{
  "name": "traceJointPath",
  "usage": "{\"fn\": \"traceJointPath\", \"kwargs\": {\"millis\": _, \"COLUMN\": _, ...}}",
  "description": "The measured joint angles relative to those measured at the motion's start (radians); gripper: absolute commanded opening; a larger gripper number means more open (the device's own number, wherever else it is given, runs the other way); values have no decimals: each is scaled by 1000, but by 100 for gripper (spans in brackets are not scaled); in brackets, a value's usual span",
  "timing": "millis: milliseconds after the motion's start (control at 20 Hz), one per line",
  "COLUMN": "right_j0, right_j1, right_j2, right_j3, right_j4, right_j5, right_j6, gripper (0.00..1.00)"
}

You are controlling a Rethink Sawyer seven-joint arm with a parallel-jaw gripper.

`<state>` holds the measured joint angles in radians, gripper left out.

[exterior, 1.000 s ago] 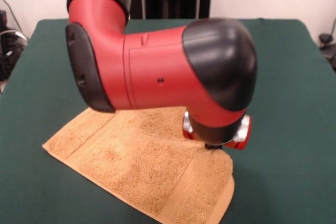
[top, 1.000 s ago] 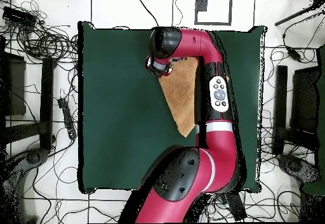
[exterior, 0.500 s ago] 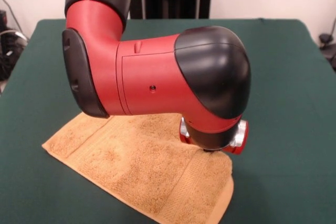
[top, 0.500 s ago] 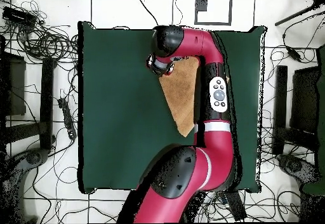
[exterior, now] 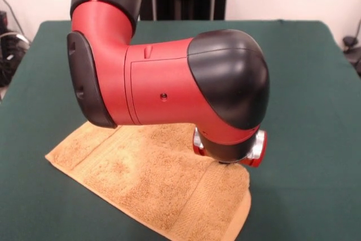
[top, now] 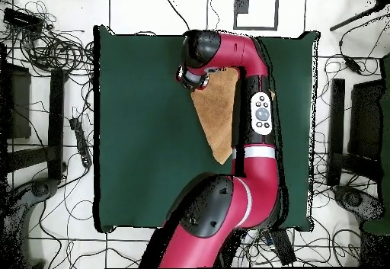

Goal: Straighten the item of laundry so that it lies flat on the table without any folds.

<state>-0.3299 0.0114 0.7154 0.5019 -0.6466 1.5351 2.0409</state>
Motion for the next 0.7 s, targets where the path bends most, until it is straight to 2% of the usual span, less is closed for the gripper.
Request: {"fn": "traceJointPath", "kwargs": {"millis": 700, "right_j0": 4, "right_j1": 7, "right_j2": 0, "right_j3": -18, "right_j4": 5, "right_j5": 1, "right_j6": 0, "gripper": 0}}
